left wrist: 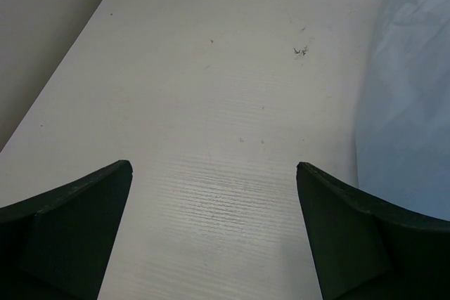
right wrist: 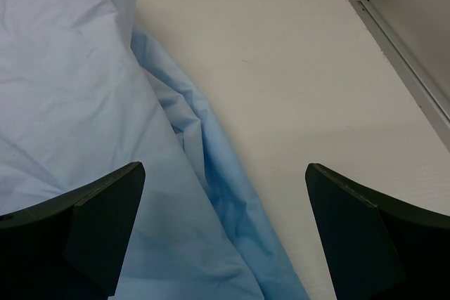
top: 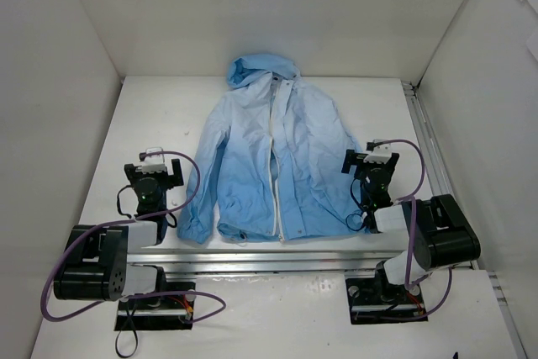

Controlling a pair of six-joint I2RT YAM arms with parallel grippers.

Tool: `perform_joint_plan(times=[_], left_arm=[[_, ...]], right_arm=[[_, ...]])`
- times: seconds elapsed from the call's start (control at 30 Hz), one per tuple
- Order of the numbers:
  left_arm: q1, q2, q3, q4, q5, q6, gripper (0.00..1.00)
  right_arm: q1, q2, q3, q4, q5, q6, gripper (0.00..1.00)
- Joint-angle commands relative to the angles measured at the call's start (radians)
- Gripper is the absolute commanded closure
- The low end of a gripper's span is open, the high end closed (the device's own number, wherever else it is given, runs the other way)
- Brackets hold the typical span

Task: Zip up the jacket

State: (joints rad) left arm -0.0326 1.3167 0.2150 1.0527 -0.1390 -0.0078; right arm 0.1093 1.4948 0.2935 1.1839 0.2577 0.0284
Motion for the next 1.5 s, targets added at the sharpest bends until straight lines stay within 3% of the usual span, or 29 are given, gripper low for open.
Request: perform_joint_plan(times=[0.0,0.17,0.3,0.4,0.5,0.53,0.6,0.7,0.8,0.9,1.1,1.13,1.27,1.47], left_arm=[[0.005,-0.016,0.015,0.067,0.024,0.008,0.00],[0.005,-0.042,0.029,0.051,0.016,0.008,0.00],[0.005,-0.198,0.174,-0.312,-0.020,0.008,0.00],[0.005,-0.320,0.271,-0.467,-0.051,-0.053,0.00],[0.005,-0.413,0.464,-0.734,-0.066,-0.145,0.00],[0.005,-0.422,0.519,-0.814,-0.094,-0.241,0.00],[0.016,-0.421,0.686,-1.041,-0.151,-0.323,0.00],[0.016,-0.380,0.855,-1.249,0.016,-0.271,0.00],[0.003,-0.300,0.980,-1.422,0.211,-0.320,0.00],[-0.091,-0.197,1.066,-1.600,0.379,-0.345,0.02],[-0.358,-0.189,0.910,-1.591,0.436,-0.480,0.05],[-0.392,-0.188,0.884,-1.582,0.434,-0.524,0.06],[-0.576,-0.130,0.778,-1.518,0.359,-0.599,0.12],[-0.697,-0.059,0.756,-1.461,0.277,-0.685,0.19]], right_arm=[[-0.002,-0.036,0.010,0.108,0.012,0.001,0.02],[0.013,-0.162,0.013,0.001,0.055,-0.004,0.02],[0.053,-0.316,0.051,-0.167,0.152,0.013,0.02],[0.058,-0.465,0.136,-0.375,0.129,0.089,0.02],[0.056,-0.592,0.365,-0.682,0.053,0.183,0.02],[0.059,-0.597,0.413,-0.802,0.042,0.200,0.02],[0.058,-0.585,0.526,-0.891,-0.027,0.156,0.02],[0.058,-0.538,0.668,-1.148,-0.110,0.140,0.02],[0.058,-0.492,0.765,-1.329,-0.213,0.165,0.03],[0.084,-0.492,0.776,-1.429,-0.290,0.220,0.16],[0.145,-0.585,0.642,-1.507,-0.370,0.320,0.32],[0.157,-0.590,0.630,-1.532,-0.377,0.332,0.38],[0.226,-0.585,0.573,-1.572,-0.419,0.370,0.45],[0.349,-0.558,0.497,-1.584,-0.404,0.452,0.51]])
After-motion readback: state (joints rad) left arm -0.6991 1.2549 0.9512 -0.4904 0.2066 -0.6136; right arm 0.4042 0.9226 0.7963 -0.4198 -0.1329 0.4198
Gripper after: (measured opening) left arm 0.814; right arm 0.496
